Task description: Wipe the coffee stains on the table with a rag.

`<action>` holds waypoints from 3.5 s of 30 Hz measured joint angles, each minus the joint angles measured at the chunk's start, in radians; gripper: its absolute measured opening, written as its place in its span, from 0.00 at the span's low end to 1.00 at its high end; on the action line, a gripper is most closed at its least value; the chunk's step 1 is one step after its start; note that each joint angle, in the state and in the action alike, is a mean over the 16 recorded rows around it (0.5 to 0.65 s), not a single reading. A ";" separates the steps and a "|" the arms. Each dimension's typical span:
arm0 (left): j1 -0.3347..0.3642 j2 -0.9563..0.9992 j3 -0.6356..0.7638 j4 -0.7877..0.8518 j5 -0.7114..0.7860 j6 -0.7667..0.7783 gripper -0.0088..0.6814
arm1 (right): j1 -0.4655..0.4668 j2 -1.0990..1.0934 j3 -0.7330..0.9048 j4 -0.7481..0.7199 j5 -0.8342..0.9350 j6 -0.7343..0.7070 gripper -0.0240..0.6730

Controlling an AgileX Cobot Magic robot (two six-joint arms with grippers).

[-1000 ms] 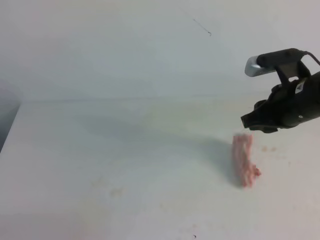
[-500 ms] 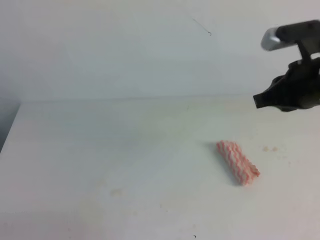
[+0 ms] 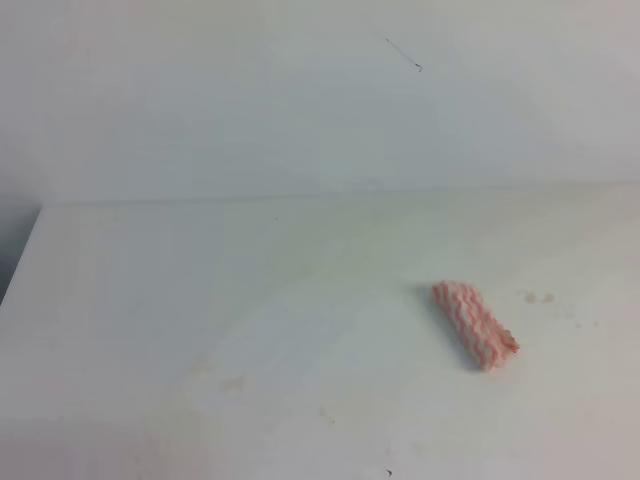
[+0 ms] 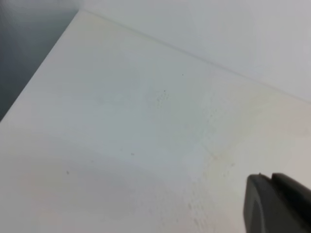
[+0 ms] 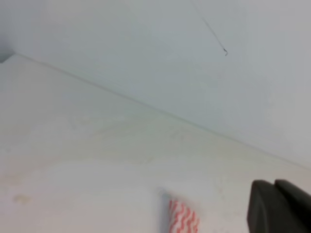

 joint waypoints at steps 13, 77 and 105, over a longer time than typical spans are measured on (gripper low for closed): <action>0.000 0.013 0.000 0.000 0.000 0.001 0.01 | 0.000 0.003 0.008 0.001 0.008 0.012 0.03; 0.000 0.020 0.000 0.000 0.000 0.002 0.01 | -0.476 -1.131 1.221 0.090 -0.295 -0.137 0.03; 0.000 0.020 0.000 0.000 0.000 0.001 0.01 | -0.458 -1.130 1.221 0.109 -0.292 -0.141 0.03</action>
